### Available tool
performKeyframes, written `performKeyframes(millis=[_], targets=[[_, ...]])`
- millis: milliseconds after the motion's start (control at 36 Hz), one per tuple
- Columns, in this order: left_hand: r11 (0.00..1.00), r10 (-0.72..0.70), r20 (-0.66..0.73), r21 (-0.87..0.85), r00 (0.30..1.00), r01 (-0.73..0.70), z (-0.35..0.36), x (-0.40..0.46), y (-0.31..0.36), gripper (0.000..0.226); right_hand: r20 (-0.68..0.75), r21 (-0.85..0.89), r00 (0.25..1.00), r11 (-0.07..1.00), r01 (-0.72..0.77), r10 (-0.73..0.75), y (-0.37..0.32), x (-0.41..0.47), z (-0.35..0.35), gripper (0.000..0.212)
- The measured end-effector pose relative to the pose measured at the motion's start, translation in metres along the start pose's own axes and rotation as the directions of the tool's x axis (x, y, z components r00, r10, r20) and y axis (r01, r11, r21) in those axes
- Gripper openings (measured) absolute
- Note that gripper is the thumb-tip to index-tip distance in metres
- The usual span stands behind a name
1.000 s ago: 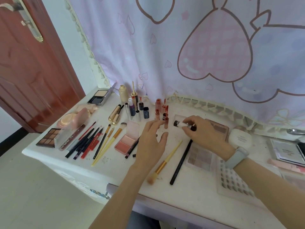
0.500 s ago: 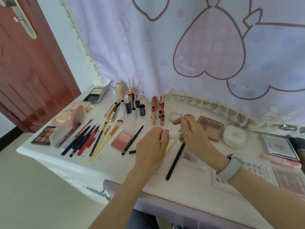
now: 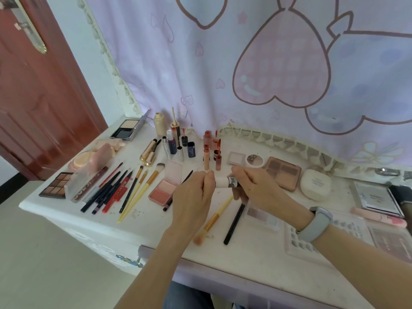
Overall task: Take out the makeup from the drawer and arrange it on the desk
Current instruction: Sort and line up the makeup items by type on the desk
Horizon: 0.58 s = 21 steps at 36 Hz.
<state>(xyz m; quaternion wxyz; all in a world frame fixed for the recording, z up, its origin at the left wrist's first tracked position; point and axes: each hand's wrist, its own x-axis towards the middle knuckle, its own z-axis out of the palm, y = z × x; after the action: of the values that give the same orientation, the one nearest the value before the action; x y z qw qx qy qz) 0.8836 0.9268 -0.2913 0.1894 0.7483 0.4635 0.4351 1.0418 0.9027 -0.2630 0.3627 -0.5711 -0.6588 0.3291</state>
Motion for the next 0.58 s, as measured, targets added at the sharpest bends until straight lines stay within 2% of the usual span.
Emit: performKeyframes(millis=[83, 167, 278, 361, 500, 583], targets=[[0.999, -0.029, -0.008, -0.035, 1.000, 0.028, 0.001, 0.001, 0.000, 0.036, -0.037, 0.001, 0.995, 0.995, 0.098, -0.098, 0.002, -0.002, 0.000, 0.015], [0.997, -0.065, -0.009, -0.040, 0.998, 0.064, 0.000, 0.003, -0.003, 0.037, 0.005, 0.065, 0.987, 0.985, 0.161, -0.162, 0.004, -0.004, -0.002, 0.038], [0.998, -0.046, 0.006, -0.050, 0.999, 0.046, -0.002, 0.002, -0.004, 0.037, 0.087, -0.160, 0.992, 0.981, 0.107, -0.094, 0.007, 0.002, -0.006, 0.030], [0.995, -0.057, 0.041, -0.074, 0.998, 0.060, -0.003, 0.001, -0.005, 0.040, 0.134, -0.291, 0.984, 0.944, 0.154, -0.119, 0.010, 0.003, -0.011, 0.026], [0.961, -0.188, 0.199, -0.167, 0.962, 0.222, -0.007, 0.002, -0.009, 0.050, 0.122, -0.509, 0.948, 0.802, 0.313, -0.293, 0.009, 0.003, -0.020, 0.023], [0.899, -0.268, 0.386, -0.230, 0.883, 0.373, -0.012, 0.007, -0.007, 0.051, 0.109, -0.580, 0.903, 0.711, 0.397, -0.416, 0.005, 0.002, -0.026, 0.020]])
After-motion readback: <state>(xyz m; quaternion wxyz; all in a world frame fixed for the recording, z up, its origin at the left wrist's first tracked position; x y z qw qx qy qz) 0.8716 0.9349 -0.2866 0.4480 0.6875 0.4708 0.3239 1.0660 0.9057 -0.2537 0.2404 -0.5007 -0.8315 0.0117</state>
